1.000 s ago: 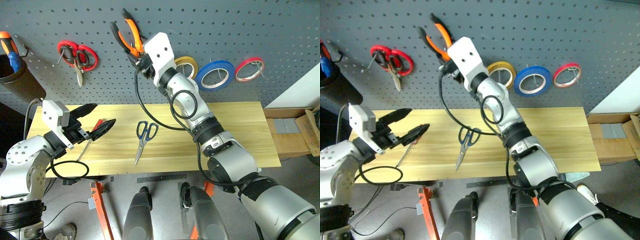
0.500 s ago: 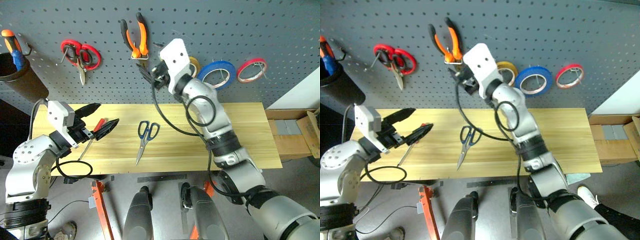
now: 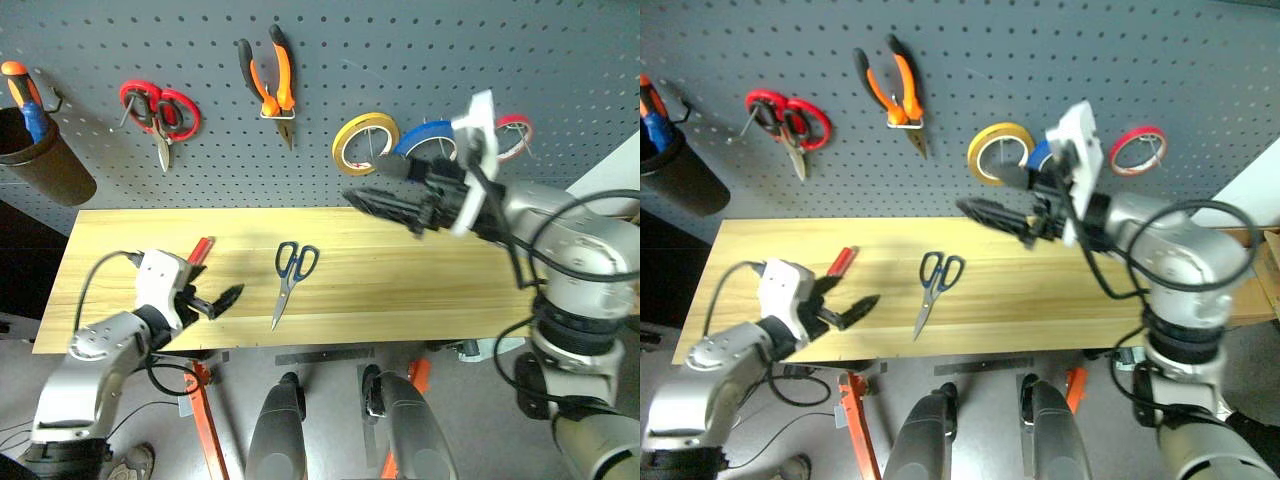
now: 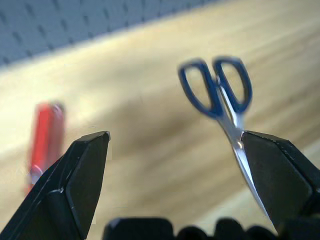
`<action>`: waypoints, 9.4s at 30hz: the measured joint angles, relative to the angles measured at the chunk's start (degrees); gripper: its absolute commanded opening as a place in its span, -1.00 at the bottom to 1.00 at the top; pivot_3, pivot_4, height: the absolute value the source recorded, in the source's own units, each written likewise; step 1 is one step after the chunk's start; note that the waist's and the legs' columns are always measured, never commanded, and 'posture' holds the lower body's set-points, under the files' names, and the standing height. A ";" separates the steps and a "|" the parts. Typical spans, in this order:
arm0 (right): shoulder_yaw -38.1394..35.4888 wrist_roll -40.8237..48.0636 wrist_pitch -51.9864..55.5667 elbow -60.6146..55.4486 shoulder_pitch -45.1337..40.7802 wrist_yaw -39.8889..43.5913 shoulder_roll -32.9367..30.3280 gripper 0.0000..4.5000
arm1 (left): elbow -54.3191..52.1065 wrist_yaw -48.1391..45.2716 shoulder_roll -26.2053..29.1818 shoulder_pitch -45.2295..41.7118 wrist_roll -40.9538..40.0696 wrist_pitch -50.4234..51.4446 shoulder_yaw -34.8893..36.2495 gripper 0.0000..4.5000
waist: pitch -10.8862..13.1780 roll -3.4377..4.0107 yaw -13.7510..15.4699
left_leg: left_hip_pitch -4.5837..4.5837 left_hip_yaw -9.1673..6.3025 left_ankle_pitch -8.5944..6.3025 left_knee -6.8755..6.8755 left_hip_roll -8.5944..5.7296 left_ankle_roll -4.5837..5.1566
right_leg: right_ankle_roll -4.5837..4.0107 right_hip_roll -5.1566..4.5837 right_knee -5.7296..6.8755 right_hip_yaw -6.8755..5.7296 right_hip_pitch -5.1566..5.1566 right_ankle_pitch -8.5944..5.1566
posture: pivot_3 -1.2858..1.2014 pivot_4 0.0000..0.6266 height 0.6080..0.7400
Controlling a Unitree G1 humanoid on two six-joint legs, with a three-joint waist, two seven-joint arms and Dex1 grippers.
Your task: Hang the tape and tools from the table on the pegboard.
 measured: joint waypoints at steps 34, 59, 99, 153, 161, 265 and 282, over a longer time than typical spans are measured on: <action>12.03 8.74 -5.38 -12.12 10.05 -0.66 -19.56 0.85 | 10.77 22.25 -19.87 -17.93 12.58 19.39 -13.58 1.00 | 0.12 -0.07 -2.03 | 0.04 0.10 0.00 0.06 -0.13 0.02 | 0.16 0.01 -0.14 0.07 0.08 0.05 | -0.14 0.32 1.00; 20.42 -8.49 -21.01 -11.02 13.60 7.01 -23.68 0.87 | 10.31 20.05 -19.62 -16.19 13.58 19.03 -10.32 -0.74 | 0.12 -0.08 -2.69 | 0.07 0.19 0.00 0.04 -0.12 0.02 | 0.24 -0.03 -0.22 0.07 0.09 0.09 | -0.14 0.26 1.00; 17.95 -14.26 -36.28 5.95 1.24 12.16 -15.37 0.87 | -19.76 5.88 -5.90 -1.38 -4.55 -3.35 15.64 -0.79 | 0.27 -0.21 -2.03 | -0.27 0.31 -0.01 0.04 -0.04 0.02 | 0.45 0.03 -0.74 0.07 -0.04 0.27 | -0.04 0.14 1.00; 17.41 -15.43 -25.77 5.78 2.05 6.69 -11.12 0.87 | 6.97 12.51 -0.21 -3.15 3.25 0.36 12.75 0.98 | 0.25 -0.23 -1.15 | -0.19 0.30 0.01 0.59 -0.02 0.01 | 0.45 0.00 -0.12 0.09 -0.01 0.44 | -0.06 0.14 1.00; 16.35 -10.56 -11.09 4.25 1.29 -4.78 -3.65 0.87 | 18.23 9.52 3.94 -13.74 7.37 6.89 2.54 0.98 | 0.25 -0.23 -1.16 | -0.22 0.23 0.01 0.96 0.01 0.02 | 0.38 0.03 0.18 0.10 -0.02 0.51 | -0.07 0.18 1.00; 19.80 -19.55 -37.83 17.09 -6.11 8.53 1.37 0.87 | 39.09 24.87 4.39 -43.75 9.68 -43.34 17.99 0.22 | -2.98 -2.06 0.27 | -0.32 0.44 0.50 0.70 0.07 -0.52 | 0.10 -0.06 -0.46 -0.10 0.02 1.45 | -0.01 -0.35 1.00; 16.26 -16.81 -39.13 17.07 -7.51 8.37 3.82 0.87 | 19.48 24.03 2.70 -48.22 4.14 -36.30 13.11 0.99 | -4.52 -2.13 0.65 | -0.29 0.47 1.23 1.06 0.04 -0.07 | 0.30 -0.04 -0.54 0.03 0.21 2.28 | -0.02 -0.47 1.00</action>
